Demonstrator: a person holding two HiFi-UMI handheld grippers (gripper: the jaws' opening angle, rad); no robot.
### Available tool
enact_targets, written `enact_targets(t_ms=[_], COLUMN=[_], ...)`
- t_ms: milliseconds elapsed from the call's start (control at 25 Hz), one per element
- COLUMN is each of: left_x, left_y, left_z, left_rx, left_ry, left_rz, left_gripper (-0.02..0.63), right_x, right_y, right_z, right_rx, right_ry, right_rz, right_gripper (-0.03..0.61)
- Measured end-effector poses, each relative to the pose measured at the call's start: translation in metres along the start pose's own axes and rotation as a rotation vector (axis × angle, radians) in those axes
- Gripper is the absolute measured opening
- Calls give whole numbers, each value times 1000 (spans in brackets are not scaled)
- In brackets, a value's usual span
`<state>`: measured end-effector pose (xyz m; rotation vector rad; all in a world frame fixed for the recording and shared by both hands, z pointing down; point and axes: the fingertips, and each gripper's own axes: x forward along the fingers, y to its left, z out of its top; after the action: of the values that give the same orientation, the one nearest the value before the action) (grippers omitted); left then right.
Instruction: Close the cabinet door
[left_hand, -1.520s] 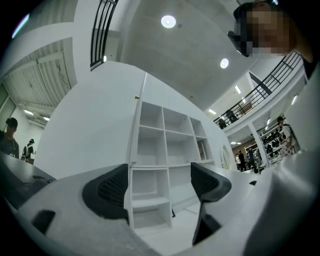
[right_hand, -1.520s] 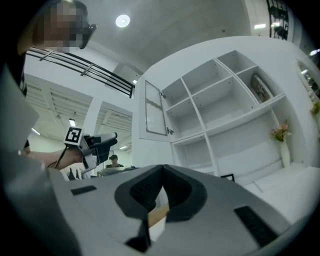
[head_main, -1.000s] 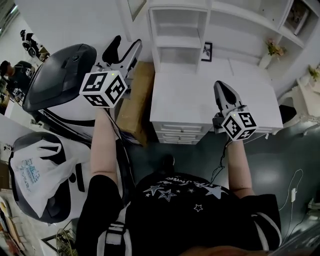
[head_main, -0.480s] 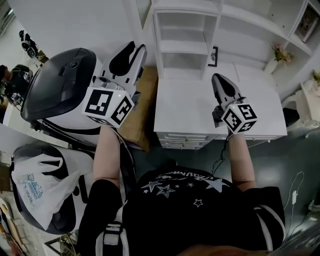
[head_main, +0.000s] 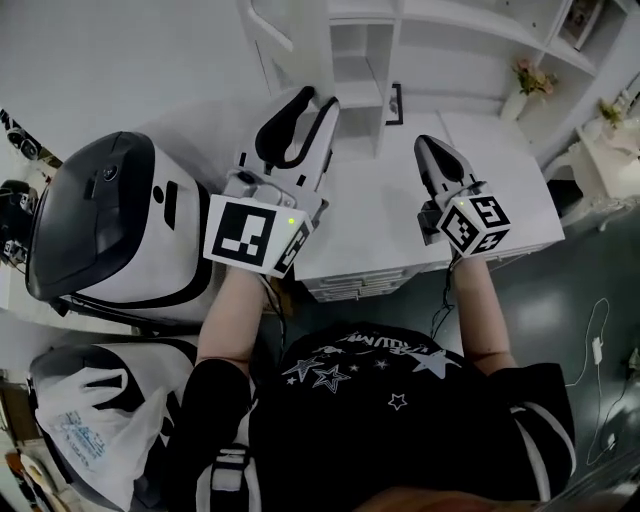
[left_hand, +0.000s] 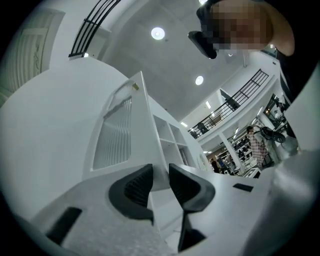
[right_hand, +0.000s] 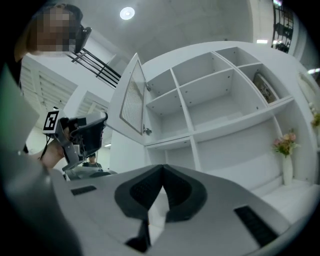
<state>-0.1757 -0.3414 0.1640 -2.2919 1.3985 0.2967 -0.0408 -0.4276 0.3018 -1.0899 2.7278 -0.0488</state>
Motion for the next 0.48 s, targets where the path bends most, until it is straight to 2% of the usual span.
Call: enact_targets(t_ms=[120, 240, 280, 320, 360, 480], left_x=[34, 71, 84, 97, 110, 145], left_y=[-14, -23, -21, -14, -5, 18], left_z=[-12, -29, -37, -44, -52, -75], left_rx=[-33, -25, -28, -31, -26, 12], left_ry=[-5, 10, 16, 24, 33, 81], left_rz=[-98, -160, -151, -121, -80, -15], left_gripper=[101, 87, 78, 29, 9, 9], right_x=[-4, -6, -6, -7, -7, -11], right_y=[-18, -34, -39, -44, -50, -70], right_z=[3, 7, 9, 10, 11, 17], right_rx=[-8, -19, -25, -36, -49, -75], right_ry=[-7, -20, -22, -23, -21, -21], right_rz=[-52, -101, -114, -125, -136, -161], right_gripper=[6, 6, 6, 6, 6, 6])
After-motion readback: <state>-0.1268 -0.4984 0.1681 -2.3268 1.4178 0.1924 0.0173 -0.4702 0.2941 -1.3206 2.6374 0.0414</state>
